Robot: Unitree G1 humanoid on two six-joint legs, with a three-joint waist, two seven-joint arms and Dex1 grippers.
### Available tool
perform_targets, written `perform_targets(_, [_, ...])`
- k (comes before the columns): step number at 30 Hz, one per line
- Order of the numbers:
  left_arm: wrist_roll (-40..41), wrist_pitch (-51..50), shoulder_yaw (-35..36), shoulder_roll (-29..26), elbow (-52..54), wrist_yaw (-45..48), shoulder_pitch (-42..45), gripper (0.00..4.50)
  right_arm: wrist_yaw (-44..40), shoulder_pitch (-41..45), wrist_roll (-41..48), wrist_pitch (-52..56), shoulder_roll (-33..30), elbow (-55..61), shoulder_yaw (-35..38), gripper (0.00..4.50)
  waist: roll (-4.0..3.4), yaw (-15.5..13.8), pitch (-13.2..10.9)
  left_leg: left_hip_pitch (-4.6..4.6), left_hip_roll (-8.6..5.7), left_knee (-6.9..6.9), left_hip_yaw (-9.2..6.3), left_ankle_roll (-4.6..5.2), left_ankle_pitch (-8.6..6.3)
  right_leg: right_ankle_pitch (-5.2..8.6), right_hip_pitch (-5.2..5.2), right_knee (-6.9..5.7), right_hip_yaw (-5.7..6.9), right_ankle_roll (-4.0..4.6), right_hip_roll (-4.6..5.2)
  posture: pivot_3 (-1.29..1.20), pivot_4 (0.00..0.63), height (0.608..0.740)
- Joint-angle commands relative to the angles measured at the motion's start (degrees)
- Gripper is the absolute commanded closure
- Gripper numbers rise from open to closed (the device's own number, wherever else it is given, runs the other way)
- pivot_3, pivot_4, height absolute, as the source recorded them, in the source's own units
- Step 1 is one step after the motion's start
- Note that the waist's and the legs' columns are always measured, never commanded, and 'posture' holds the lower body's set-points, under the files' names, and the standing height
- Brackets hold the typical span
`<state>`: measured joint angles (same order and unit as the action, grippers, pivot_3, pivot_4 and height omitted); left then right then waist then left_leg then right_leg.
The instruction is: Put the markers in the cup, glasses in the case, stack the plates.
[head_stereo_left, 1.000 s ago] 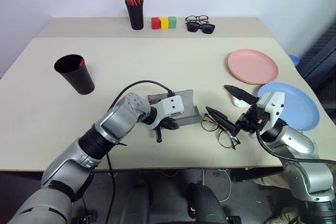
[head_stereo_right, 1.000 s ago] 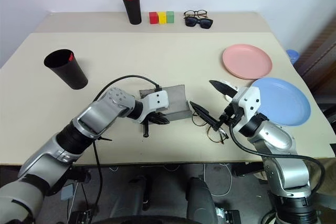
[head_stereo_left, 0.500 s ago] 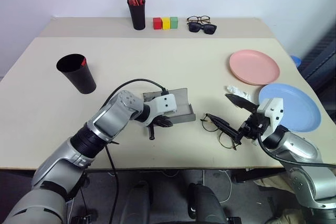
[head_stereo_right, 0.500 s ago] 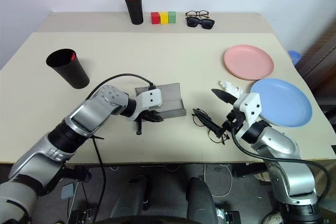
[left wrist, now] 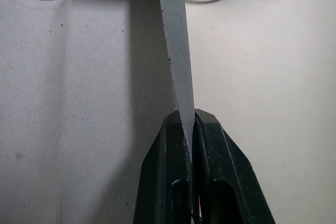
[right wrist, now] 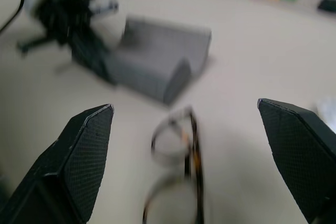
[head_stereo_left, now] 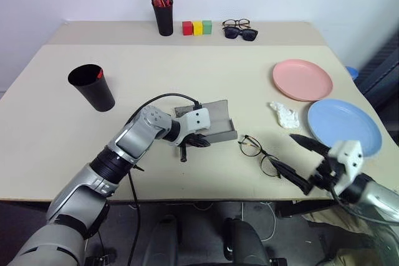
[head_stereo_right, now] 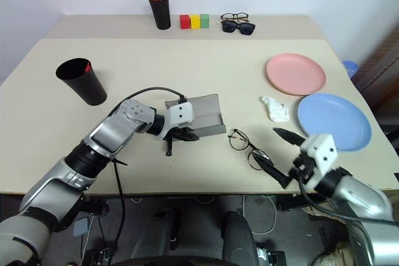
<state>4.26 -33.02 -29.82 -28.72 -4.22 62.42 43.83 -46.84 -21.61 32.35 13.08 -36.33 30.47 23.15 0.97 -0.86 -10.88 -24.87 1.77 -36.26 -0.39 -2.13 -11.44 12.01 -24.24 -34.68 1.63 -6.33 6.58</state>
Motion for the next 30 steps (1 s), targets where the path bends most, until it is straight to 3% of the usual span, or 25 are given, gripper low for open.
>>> perform_targets(1, [-0.2, 2.0, 1.9, 0.0, -0.2, 0.3, 0.5, 4.46, -1.1, -3.2, 2.3, -0.8, -0.3, 4.0, 4.8, 0.0, -0.01, 0.1, 0.0, 0.02, 0.01, -0.01, 0.0, 0.0, 0.0, 0.0, 0.0, -0.01, 0.0, 0.01, 0.0, 0.0, 0.15, 0.74])
perform_targets(10, [-0.5, 2.8, 2.2, 0.1, -2.0, 0.6, 1.0, 4.46, -1.2, -7.7, 3.3, -0.7, 0.7, 5.9, 7.9, 0.0, -0.02, 0.1, 0.0, 0.04, 0.02, 0.0, 0.01, -0.01, -0.01, -0.01, 0.01, 0.02, 0.0, 0.01, 0.0, 0.0, 0.15, 0.74])
perform_targets(14, [-0.5, 1.4, 2.2, -0.2, -1.8, 1.5, 1.2, 3.0, -1.2, -7.9, 3.4, -0.7, 0.6, 6.0, 8.1, 0.0, -0.02, 0.1, 0.0, 0.04, 0.02, 0.01, 0.01, -0.01, -0.01, -0.01, 0.01, 0.02, 0.01, 0.02, 0.0, 0.0, 0.15, 0.74])
perform_targets(19, [-0.4, 2.0, 3.3, -0.1, -1.8, 1.7, 1.4, 0.51, -1.4, -6.6, 3.4, -0.6, 0.1, 5.2, 7.7, 0.0, -0.02, 0.0, 0.0, 0.02, 0.02, 0.01, 0.01, -0.01, -0.01, -0.01, 0.01, 0.05, 0.01, 0.02, 0.0, 0.0, 0.15, 0.74])
perform_targets(25, [2.8, 1.6, 7.4, -0.7, 2.6, 2.1, 0.3, 0.51, -1.5, -2.2, 3.2, 1.9, -1.3, 4.1, 4.2, 0.0, -0.01, 0.1, 0.0, 0.02, 0.03, 0.01, 0.01, -0.01, -0.01, -0.01, 0.0, 0.03, 0.01, 0.02, 0.0, 0.0, 0.15, 0.74])
perform_targets(30, [8.8, 8.5, 17.0, -2.6, 8.8, 2.5, -6.9, 0.51, -0.2, 3.6, 3.3, 7.6, -3.1, 2.4, -0.7, 0.0, -0.04, 0.4, 0.0, 0.03, 0.04, 0.03, 0.02, 0.0, -0.01, -0.15, -0.01, 0.03, -0.01, 0.24, 0.0, 0.0, 0.15, 0.74])
